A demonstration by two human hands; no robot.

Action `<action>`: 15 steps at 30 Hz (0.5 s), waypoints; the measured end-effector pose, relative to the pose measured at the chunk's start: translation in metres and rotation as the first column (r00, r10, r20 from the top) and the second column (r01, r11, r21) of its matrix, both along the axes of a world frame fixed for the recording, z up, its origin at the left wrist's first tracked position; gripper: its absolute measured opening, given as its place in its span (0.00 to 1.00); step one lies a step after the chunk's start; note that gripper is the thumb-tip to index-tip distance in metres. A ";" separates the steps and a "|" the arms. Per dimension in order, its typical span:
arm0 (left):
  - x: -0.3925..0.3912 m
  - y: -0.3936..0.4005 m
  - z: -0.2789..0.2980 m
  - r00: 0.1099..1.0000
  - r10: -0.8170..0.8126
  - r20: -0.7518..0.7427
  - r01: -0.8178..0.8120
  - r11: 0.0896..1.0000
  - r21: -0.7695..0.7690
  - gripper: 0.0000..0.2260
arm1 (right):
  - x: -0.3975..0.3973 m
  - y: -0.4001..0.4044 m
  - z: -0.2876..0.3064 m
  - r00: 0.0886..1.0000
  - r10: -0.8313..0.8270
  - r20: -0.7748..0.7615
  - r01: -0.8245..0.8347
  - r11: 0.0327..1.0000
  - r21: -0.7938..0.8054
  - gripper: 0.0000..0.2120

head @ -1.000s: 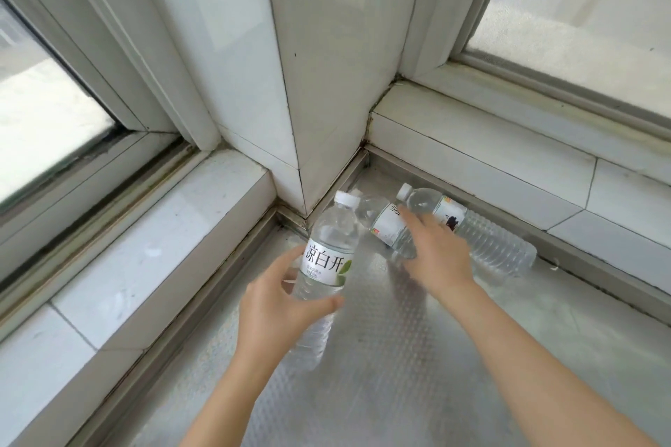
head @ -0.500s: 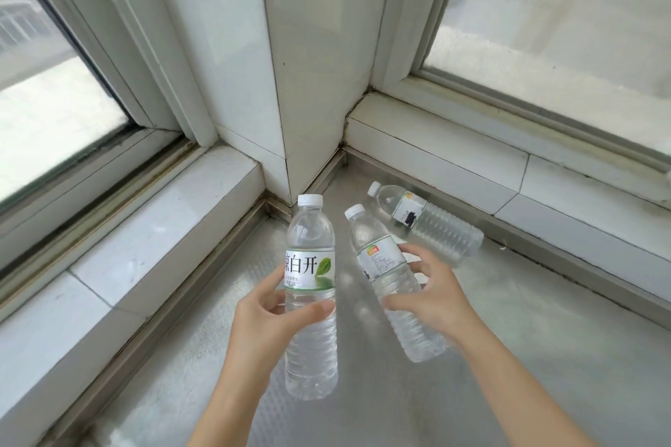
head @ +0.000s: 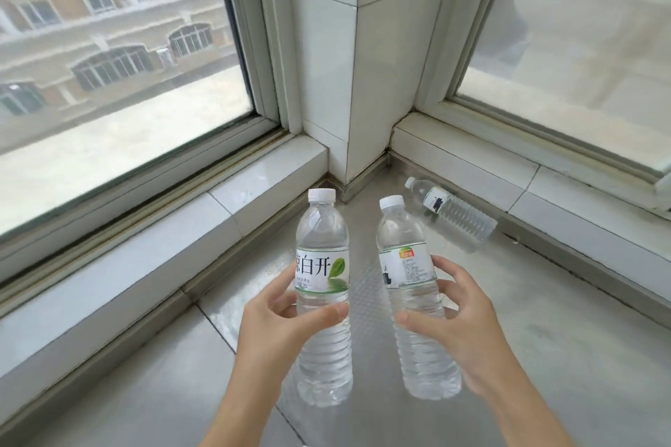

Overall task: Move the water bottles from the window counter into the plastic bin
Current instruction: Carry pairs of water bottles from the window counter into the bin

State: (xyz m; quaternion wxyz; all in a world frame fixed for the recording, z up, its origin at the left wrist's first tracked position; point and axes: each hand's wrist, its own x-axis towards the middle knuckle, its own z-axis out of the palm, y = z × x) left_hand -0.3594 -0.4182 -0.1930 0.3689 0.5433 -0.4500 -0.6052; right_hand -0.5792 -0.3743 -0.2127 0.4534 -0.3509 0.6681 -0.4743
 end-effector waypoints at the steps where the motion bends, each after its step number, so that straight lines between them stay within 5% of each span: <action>1: 0.007 0.016 0.006 0.999 0.031 0.006 -0.031 0.999 -0.017 0.31 | 0.007 0.011 0.005 1.000 0.027 0.004 -0.026 1.000 -0.017 0.39; 15: 0.092 0.269 0.047 0.848 0.527 0.054 -0.500 0.829 -0.249 0.28 | 0.119 0.162 0.040 0.861 0.507 0.041 -0.498 0.857 -0.133 0.39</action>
